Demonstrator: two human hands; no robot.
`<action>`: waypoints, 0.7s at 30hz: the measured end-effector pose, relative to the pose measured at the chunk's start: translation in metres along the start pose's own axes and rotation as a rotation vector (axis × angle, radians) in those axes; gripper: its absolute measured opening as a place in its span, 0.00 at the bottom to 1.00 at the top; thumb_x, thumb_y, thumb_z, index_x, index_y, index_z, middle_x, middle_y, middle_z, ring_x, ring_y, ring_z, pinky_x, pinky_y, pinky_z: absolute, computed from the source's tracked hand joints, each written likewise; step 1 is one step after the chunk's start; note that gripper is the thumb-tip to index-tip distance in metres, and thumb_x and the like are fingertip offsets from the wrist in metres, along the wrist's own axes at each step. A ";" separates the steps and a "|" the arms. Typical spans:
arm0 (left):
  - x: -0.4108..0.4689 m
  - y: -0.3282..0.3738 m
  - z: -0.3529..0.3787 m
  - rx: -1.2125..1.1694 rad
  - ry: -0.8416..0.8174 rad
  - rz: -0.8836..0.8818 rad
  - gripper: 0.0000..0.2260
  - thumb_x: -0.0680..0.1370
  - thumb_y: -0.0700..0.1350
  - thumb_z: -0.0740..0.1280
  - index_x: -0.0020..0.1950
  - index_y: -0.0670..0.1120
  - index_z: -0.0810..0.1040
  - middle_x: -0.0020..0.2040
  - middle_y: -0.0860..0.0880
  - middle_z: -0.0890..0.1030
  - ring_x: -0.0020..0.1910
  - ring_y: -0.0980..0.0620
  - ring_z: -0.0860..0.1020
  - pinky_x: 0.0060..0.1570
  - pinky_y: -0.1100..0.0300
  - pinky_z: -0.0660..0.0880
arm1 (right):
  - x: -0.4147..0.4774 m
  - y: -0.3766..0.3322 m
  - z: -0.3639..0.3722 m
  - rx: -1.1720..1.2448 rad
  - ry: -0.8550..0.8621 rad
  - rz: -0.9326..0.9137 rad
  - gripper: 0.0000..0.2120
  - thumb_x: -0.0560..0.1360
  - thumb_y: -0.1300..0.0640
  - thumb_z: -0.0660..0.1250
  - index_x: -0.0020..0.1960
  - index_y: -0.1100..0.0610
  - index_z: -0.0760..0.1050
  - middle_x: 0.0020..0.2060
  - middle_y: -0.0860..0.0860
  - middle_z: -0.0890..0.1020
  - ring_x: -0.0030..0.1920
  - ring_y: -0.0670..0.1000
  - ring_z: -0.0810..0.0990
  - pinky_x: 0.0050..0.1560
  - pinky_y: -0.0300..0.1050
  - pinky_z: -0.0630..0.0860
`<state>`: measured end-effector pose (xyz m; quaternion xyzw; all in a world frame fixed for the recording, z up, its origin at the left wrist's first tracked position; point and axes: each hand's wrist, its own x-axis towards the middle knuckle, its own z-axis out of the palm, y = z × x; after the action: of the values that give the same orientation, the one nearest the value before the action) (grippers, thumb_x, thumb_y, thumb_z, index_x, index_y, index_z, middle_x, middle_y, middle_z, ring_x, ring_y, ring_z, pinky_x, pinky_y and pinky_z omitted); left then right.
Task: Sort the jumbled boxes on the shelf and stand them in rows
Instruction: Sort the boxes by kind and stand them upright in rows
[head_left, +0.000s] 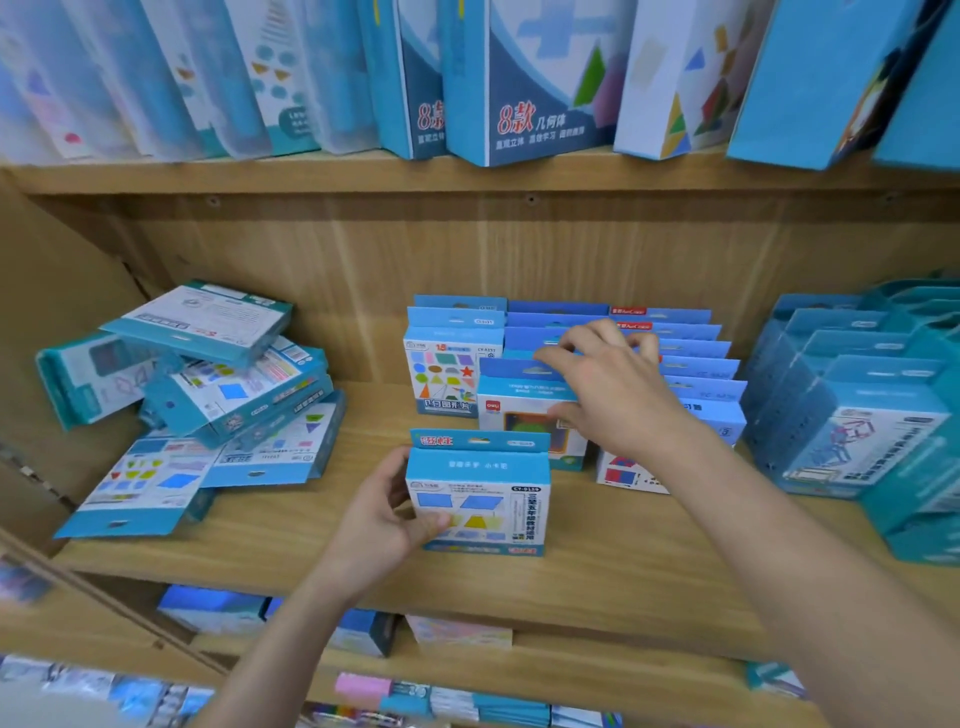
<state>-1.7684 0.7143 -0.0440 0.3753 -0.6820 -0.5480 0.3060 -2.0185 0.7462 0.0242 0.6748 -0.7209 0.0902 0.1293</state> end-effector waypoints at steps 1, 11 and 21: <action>0.002 -0.001 0.004 0.022 -0.030 0.003 0.23 0.70 0.31 0.72 0.59 0.50 0.72 0.51 0.54 0.83 0.53 0.57 0.80 0.47 0.65 0.78 | -0.002 0.001 0.000 0.003 -0.001 0.002 0.28 0.73 0.44 0.68 0.70 0.45 0.63 0.63 0.47 0.69 0.67 0.51 0.60 0.59 0.54 0.57; 0.018 0.021 -0.027 -0.261 -0.096 0.065 0.23 0.64 0.28 0.63 0.55 0.47 0.77 0.56 0.48 0.81 0.58 0.49 0.79 0.53 0.59 0.78 | -0.061 0.053 -0.019 0.574 0.222 0.444 0.30 0.70 0.41 0.67 0.70 0.39 0.63 0.67 0.46 0.69 0.69 0.52 0.61 0.67 0.58 0.61; 0.120 0.083 0.009 1.438 -0.197 0.496 0.33 0.69 0.62 0.70 0.71 0.57 0.61 0.62 0.52 0.69 0.55 0.46 0.76 0.45 0.54 0.73 | -0.070 0.077 -0.012 0.649 0.018 0.562 0.44 0.66 0.51 0.77 0.74 0.41 0.55 0.71 0.51 0.64 0.70 0.53 0.65 0.69 0.52 0.64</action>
<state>-1.8539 0.6271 0.0356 0.2675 -0.9591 0.0841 0.0385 -2.0904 0.8219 0.0179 0.4572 -0.8097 0.3501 -0.1130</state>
